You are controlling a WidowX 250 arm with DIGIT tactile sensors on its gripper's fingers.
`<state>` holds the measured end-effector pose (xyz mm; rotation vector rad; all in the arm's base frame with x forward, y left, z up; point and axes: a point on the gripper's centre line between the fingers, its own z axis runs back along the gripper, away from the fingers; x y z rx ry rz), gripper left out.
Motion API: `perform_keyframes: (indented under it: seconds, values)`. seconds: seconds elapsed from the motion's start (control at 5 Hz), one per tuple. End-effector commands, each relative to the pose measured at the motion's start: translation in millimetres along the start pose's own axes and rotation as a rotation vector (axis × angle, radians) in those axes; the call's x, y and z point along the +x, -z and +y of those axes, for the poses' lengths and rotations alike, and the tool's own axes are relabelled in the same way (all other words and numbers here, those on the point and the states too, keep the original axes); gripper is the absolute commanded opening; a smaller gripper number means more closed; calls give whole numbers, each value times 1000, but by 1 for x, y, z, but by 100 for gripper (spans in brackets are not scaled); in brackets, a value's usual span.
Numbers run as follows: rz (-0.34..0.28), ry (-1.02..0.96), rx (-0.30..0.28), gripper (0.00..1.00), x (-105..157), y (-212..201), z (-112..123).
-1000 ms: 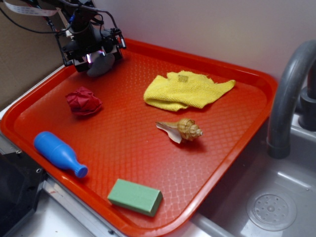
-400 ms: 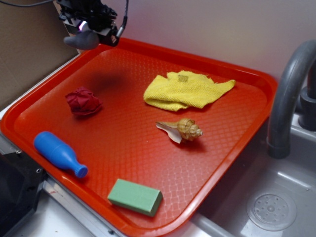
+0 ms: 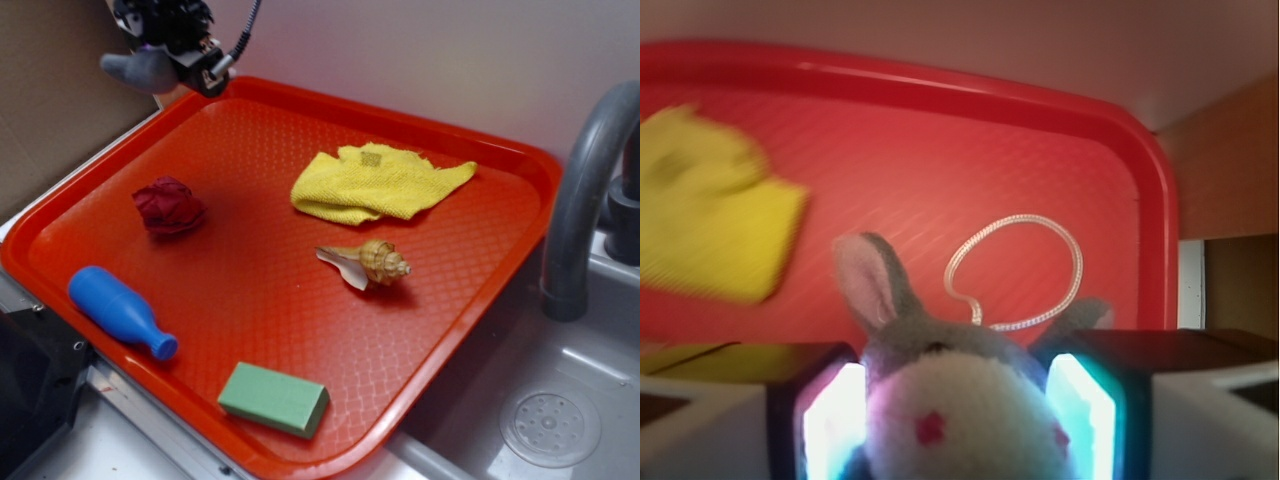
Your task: Grab the gray animal.
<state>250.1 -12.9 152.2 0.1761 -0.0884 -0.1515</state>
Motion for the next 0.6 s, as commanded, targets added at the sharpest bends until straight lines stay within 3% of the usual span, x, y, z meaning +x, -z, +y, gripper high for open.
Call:
perform_keyframes:
  seconds: [0.0,0.2,0.4]
  values:
    - [-141,12,-61,0,-5,-81,13]
    - [-190,-52,-101,0,-12,-87,23]
    - [-196,21,-109,0,-19,-82,18]
